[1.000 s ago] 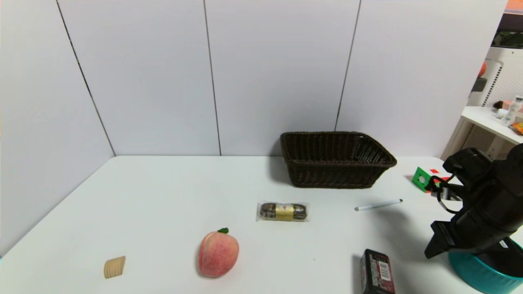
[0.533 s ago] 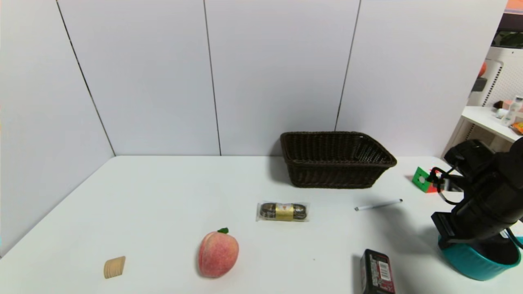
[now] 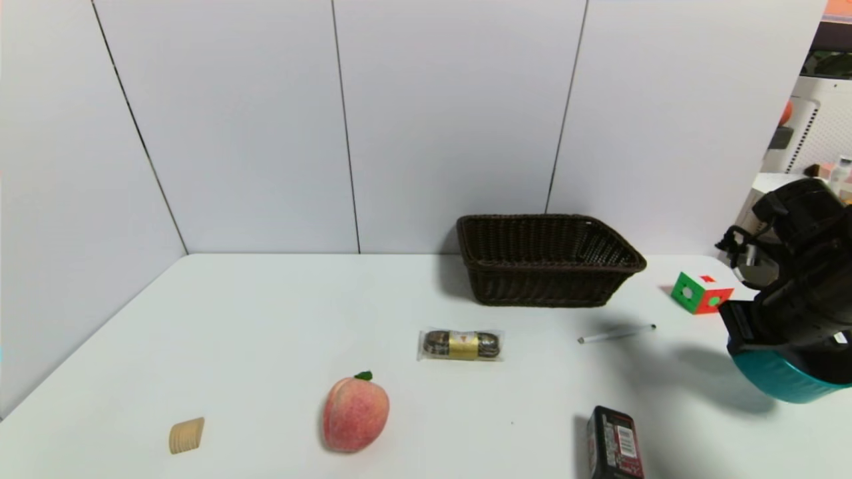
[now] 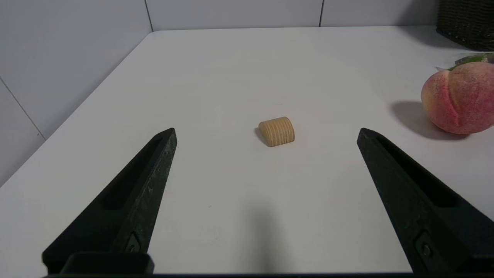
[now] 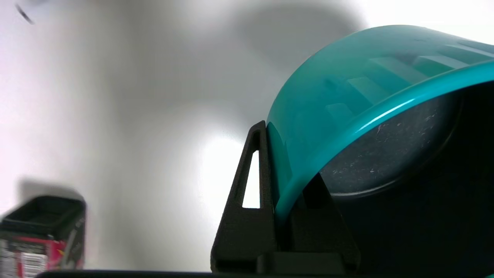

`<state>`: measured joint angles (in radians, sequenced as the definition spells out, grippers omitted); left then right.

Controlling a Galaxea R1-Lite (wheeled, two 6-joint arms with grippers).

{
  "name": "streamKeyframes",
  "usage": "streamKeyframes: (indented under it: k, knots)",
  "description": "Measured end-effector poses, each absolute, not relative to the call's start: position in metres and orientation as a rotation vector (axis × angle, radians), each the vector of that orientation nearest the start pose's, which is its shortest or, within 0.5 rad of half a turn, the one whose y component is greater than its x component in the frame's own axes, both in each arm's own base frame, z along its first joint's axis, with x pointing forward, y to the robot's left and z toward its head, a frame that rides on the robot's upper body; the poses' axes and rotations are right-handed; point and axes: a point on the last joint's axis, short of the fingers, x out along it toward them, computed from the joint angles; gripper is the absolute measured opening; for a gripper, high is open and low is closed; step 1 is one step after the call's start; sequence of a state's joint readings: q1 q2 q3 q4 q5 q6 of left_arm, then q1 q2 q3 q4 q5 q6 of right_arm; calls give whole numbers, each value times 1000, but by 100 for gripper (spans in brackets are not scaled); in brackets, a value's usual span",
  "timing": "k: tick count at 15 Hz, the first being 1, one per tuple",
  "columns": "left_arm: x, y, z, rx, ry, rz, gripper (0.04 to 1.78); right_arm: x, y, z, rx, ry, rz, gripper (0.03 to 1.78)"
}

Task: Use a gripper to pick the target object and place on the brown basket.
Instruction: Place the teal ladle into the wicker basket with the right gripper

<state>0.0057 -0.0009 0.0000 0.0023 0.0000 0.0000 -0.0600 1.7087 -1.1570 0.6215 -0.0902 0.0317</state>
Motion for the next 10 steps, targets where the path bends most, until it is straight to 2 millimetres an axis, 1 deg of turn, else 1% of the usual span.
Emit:
streamKeyframes:
  k: [3,6,8,10]
  knots:
    - [-23,0,75,0,2,6,169,279,-21,199,10,1070,-153,13]
    - [-23,0,75,0,1,5,169,295,-20,233,11,931,-143,13]
    - [-23,0,75,0,2,6,169,310,-13,255,5,834,-118,13]
    - [-23,0,75,0,2,5,169,329,2,272,-2,743,-64,13]
